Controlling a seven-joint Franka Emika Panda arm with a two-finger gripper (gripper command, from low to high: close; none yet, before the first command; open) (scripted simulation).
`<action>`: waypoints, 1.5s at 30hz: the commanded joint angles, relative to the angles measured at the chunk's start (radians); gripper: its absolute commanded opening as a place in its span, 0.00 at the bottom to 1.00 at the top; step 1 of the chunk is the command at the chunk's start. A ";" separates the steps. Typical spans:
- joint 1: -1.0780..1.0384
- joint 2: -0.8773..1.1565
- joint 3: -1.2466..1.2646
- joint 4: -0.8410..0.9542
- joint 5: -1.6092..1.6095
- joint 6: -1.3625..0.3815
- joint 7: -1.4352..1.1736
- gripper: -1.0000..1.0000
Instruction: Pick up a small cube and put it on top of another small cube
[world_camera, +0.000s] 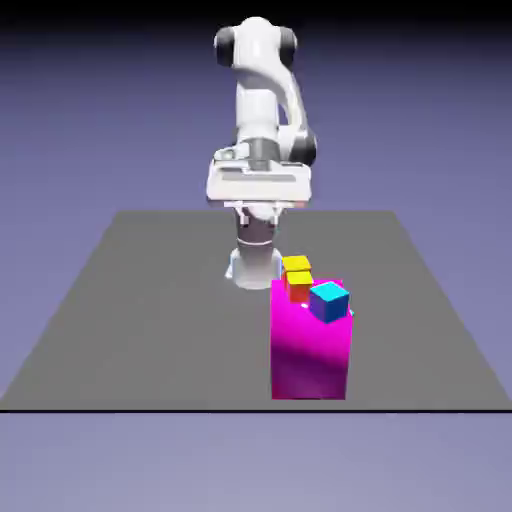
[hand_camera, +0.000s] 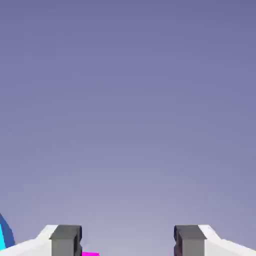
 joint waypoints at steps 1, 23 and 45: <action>0.021 0.036 0.035 0.011 -0.024 -0.038 -0.014 0.50; 0.271 0.834 0.741 0.231 -0.840 -0.939 -0.179 0.50; 0.192 0.836 0.693 0.404 -0.842 -1.080 -0.201 0.00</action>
